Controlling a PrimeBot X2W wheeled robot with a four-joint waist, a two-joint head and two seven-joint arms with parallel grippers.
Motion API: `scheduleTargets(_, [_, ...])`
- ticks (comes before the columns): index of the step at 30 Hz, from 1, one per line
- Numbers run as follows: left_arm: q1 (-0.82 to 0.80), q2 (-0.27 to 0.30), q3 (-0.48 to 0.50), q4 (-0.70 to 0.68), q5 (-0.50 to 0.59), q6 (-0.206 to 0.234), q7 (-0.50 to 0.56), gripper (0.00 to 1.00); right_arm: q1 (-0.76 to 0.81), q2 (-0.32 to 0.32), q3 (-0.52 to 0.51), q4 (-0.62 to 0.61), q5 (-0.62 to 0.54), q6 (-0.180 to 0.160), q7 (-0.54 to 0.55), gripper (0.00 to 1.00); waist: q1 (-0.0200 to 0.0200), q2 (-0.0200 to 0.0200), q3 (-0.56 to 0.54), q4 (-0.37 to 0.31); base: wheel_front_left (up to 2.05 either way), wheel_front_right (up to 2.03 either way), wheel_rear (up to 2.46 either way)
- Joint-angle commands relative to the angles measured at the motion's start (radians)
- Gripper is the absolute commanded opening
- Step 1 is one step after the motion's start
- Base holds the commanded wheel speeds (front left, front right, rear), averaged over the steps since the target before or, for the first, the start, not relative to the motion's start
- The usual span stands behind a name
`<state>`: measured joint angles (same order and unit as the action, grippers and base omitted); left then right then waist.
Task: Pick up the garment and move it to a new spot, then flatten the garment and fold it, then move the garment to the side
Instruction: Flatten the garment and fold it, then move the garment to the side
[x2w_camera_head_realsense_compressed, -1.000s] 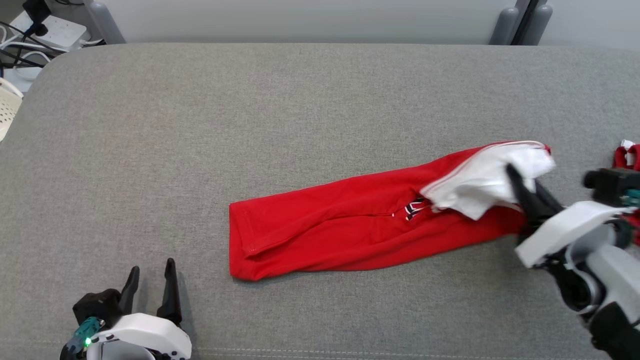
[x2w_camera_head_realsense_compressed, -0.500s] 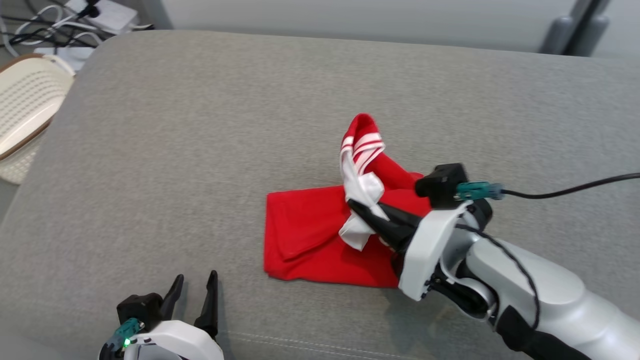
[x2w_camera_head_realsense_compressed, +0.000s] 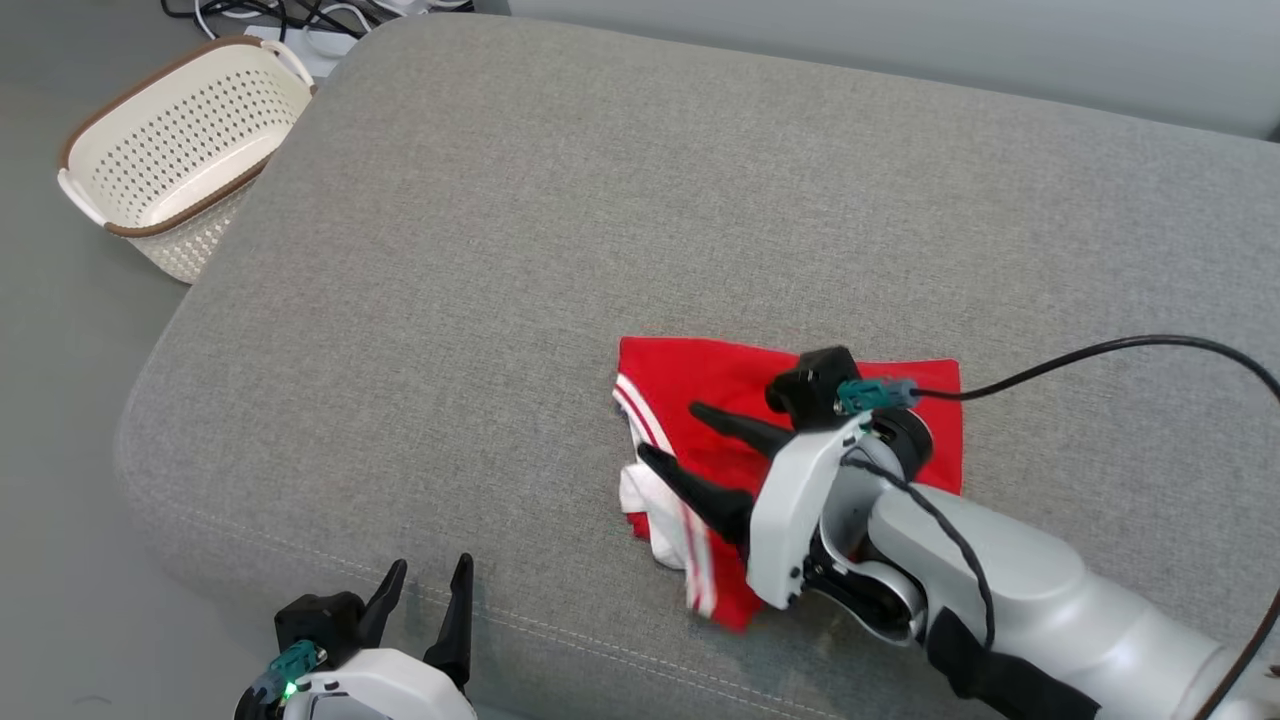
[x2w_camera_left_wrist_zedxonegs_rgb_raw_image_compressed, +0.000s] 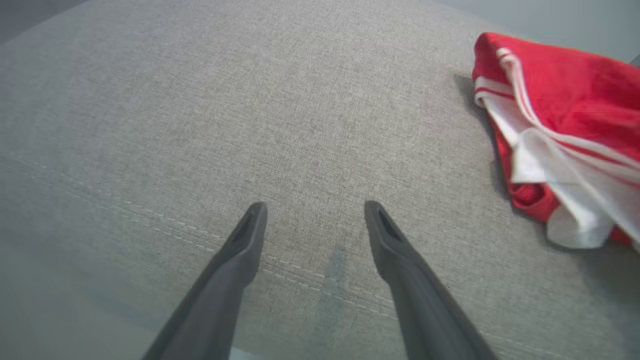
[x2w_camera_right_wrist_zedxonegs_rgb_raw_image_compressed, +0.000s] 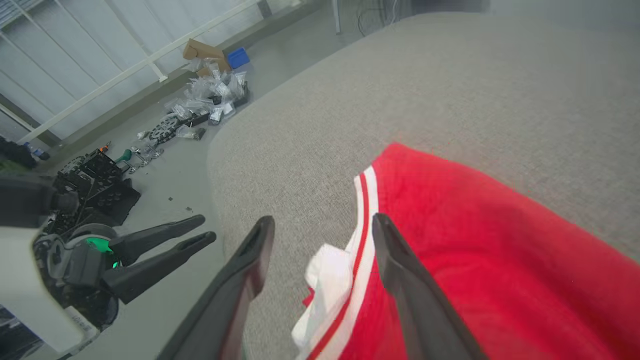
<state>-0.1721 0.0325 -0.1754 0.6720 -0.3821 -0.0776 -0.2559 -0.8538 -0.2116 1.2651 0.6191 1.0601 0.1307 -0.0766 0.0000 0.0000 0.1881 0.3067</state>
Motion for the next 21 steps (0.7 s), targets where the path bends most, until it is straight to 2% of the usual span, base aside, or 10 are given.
scheduleTargets(1, [-0.019,0.018,0.031,-0.019,-0.016,0.012,-0.006,1.00,-0.024,0.018,-0.020,-0.015,0.020,0.000,-0.047,1.00,0.0000,0.0000,0.000,-0.002,0.00,0.00,0.00])
scheduleTargets(5, [-0.015,0.018,0.055,-0.036,-0.004,0.022,-0.006,1.00,-0.063,-0.022,-0.110,-0.040,0.060,0.000,-0.164,1.00,0.0000,0.0000,-0.008,-0.033,0.00,0.00,0.00])
scheduleTargets(8, [-0.014,0.018,0.071,-0.047,0.007,0.018,-0.006,1.00,-0.052,-0.080,-0.260,-0.031,0.075,0.000,-0.184,1.00,0.0000,0.0000,-0.015,-0.064,0.00,0.00,0.00])
scheduleTargets(12, [-0.021,0.018,0.082,-0.052,0.020,0.011,-0.006,1.00,0.040,-0.138,-0.426,-0.003,0.037,0.000,-0.185,1.00,0.0000,0.0000,-0.018,-0.101,0.00,0.00,0.00])
scheduleTargets(15, [-0.026,0.018,0.080,-0.059,0.025,0.009,-0.006,1.00,0.125,-0.149,-0.479,0.031,0.029,0.000,-0.185,1.00,0.0000,0.0000,-0.015,-0.117,0.00,0.00,0.00])
scheduleTargets(21, [-0.029,0.018,0.064,-0.061,0.026,0.002,-0.006,1.00,0.212,-0.124,-0.455,0.062,0.064,0.000,-0.185,1.00,0.0000,0.0000,-0.004,-0.119,0.00,0.00,0.00])
